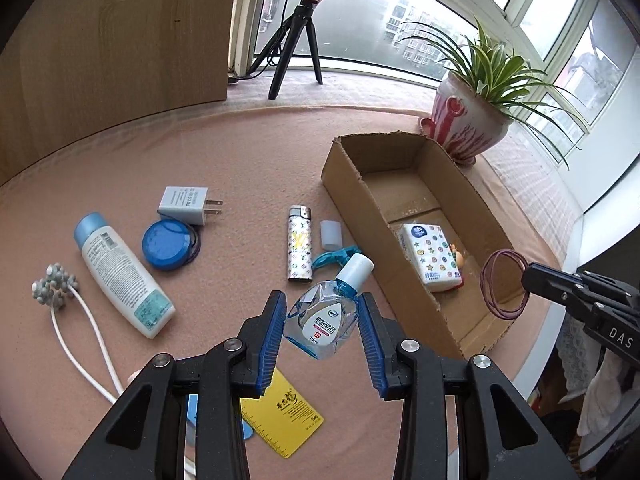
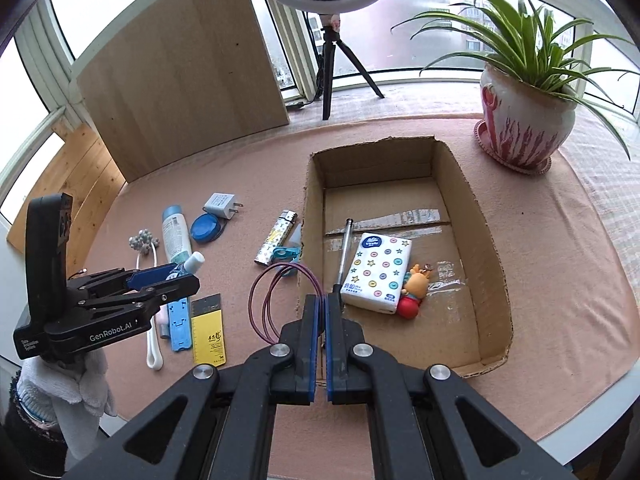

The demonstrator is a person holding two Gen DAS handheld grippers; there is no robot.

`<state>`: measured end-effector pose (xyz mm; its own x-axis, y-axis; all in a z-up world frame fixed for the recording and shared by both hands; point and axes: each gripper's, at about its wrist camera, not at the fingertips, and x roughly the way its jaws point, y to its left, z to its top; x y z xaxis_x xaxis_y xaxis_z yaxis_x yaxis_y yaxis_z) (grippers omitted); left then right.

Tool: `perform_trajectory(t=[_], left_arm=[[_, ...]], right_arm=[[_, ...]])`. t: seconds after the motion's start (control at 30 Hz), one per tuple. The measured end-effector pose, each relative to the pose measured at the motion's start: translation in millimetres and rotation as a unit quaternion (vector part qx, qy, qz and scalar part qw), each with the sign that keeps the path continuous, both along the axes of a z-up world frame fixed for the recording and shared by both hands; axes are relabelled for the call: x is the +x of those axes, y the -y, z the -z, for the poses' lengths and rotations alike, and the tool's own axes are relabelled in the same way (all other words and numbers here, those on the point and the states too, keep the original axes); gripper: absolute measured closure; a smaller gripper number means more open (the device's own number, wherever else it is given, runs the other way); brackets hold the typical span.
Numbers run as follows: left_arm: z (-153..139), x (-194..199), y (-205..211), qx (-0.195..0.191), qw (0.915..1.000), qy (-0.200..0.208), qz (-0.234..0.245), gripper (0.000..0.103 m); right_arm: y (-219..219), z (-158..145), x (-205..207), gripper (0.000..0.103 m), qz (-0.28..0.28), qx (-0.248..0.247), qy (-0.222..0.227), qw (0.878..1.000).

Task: Organize objects
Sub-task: 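Carry the purple cord and eye-drop bottle into the box and open both grippers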

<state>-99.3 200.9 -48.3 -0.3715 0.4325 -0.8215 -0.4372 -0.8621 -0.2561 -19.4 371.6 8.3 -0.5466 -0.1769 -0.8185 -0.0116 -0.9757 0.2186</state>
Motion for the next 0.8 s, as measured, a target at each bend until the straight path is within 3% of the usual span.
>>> perform_trajectory(t=[0.53, 0.8], left_arm=[[8.5, -47.5, -119.4, -0.004, 0.9996, -0.013, 0.024, 0.063], [19.0, -57.9, -144.8, -0.016, 0.9997, -0.011, 0.014, 0.063]], right_arm=[[-61.1, 21.6, -15.8, 0.100, 0.018, -0.008, 0.018, 1.000], [-74.0, 33.5, -24.9, 0.100, 0.011, -0.010, 0.028, 0.999]])
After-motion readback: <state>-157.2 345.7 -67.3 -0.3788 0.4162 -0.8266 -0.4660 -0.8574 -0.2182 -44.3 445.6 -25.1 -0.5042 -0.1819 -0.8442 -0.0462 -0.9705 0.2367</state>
